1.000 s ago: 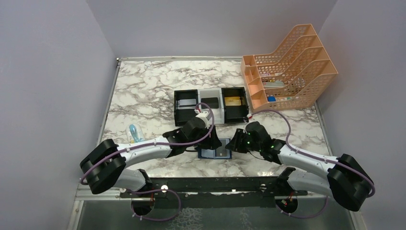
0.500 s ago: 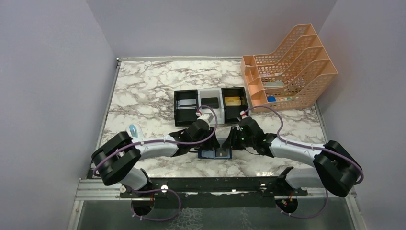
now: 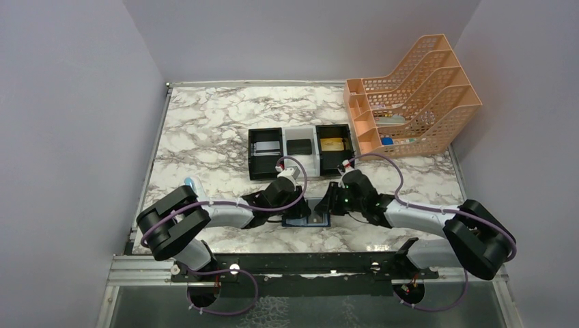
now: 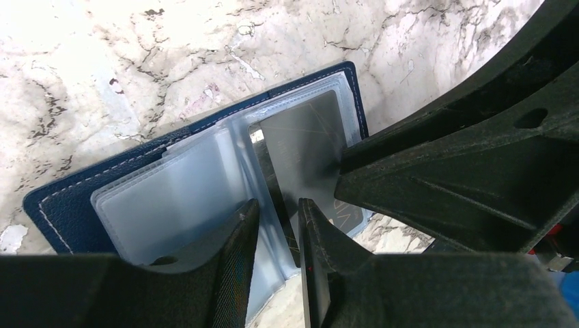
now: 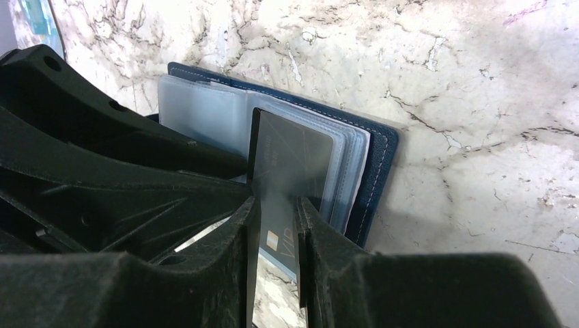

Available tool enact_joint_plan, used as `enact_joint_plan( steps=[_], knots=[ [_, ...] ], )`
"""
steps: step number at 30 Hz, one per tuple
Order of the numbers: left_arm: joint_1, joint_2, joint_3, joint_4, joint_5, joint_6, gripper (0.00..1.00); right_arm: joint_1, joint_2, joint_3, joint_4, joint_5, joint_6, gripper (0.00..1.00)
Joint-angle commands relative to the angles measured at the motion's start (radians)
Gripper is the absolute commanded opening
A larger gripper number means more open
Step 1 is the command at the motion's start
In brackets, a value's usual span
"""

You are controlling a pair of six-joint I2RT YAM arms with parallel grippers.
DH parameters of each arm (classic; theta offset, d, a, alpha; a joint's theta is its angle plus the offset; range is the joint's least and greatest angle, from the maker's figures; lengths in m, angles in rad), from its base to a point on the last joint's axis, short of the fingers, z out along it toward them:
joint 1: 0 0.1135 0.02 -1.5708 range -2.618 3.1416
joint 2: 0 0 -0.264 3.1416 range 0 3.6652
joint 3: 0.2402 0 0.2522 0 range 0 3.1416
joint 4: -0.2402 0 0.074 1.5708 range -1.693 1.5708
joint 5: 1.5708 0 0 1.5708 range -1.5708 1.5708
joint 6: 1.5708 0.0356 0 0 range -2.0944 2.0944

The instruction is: Take the credit cards out of the card holder

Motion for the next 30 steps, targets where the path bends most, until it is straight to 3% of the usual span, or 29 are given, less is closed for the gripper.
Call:
enact_joint_plan(
  steps=[1, 13, 30],
  knots=[
    [-0.011, 0.007, -0.057, 0.009, -0.041, -0.021, 0.31, -0.001, -0.001, -0.040, -0.086, 0.019, -0.054, 0.26],
    [-0.018, 0.002, -0.076, 0.026, -0.074, -0.025, 0.29, 0.000, -0.118, 0.068, -0.199, 0.042, -0.163, 0.27],
    [-0.025, -0.020, -0.112, 0.047, -0.086, -0.049, 0.29, 0.000, 0.005, 0.032, -0.148, 0.009, -0.149, 0.27]
  ],
)
